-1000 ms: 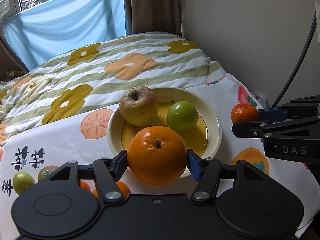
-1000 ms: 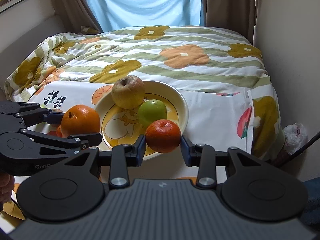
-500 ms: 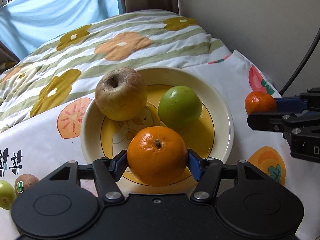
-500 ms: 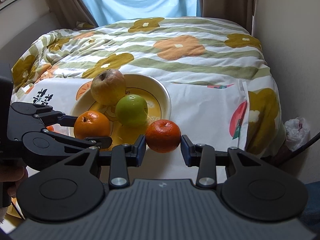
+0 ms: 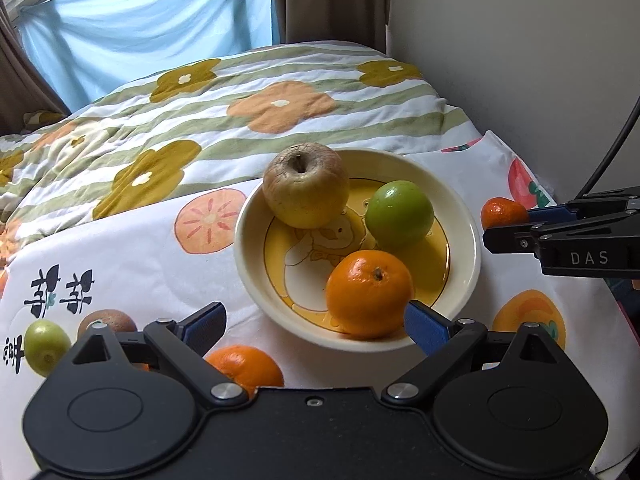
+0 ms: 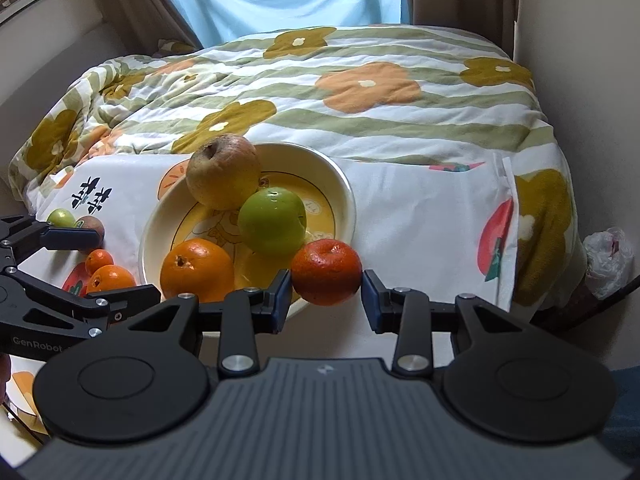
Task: Organize fruits
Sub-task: 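Release the orange with the left tool while the right tool releases the tangerine in the bowl, then withdraw both tools from the bowl toward the remaining fruits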
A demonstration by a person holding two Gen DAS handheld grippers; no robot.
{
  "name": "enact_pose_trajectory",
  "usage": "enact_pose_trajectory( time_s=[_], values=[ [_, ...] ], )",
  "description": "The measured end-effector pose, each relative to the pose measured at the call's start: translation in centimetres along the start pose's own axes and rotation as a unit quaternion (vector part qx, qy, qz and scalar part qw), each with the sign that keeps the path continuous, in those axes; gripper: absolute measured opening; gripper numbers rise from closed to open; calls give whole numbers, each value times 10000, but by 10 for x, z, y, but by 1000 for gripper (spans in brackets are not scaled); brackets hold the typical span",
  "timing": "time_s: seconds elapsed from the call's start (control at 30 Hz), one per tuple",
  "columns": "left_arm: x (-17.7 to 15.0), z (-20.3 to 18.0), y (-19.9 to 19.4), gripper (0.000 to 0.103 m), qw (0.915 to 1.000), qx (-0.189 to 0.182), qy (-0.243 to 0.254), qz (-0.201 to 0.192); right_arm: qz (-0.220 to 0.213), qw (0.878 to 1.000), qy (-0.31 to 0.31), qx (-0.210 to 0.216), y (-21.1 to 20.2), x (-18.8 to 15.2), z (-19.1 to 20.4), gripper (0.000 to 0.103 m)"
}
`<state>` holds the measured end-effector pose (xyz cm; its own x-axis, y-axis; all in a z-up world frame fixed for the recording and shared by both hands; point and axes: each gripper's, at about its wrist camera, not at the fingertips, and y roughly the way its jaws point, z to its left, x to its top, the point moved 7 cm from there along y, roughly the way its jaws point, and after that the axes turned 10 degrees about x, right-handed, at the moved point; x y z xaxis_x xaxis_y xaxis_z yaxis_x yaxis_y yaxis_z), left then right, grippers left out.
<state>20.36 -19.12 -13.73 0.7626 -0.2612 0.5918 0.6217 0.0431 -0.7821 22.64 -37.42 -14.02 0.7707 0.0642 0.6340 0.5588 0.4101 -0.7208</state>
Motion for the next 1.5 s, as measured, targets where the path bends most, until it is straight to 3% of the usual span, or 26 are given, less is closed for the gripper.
enact_pose_trajectory(
  time_s=[0.33, 0.77, 0.83, 0.9, 0.97, 1.33, 1.5],
  values=[
    [-22, 28, -10, 98, 9980, 374, -503, 101, 229, 9970, -687, 275, 24, -3, 40, 52],
    [-50, 55, -26, 98, 9929, 820, -863, 69, 302, 9961, -709, 428, 32, -9, 44, 54],
    [-52, 57, -28, 98, 9923, 823, -919, 80, 283, 9963, -699, 421, 31, -10, 44, 60],
    [-52, 59, -31, 98, 9921, 829, -940, 49, 231, 9967, -675, 395, 28, -9, 46, 89],
    [-53, 59, -34, 98, 9924, 829, -906, 19, 84, 9977, -601, 311, 22, -8, 46, 103],
    [-58, 60, -62, 98, 9921, 870, -892, -166, -116, 9987, -433, 224, -10, -11, 52, 103],
    [-64, 67, -78, 98, 9905, 1055, -844, -237, -91, 9990, -391, 201, -21, -14, 57, 103]
  ],
)
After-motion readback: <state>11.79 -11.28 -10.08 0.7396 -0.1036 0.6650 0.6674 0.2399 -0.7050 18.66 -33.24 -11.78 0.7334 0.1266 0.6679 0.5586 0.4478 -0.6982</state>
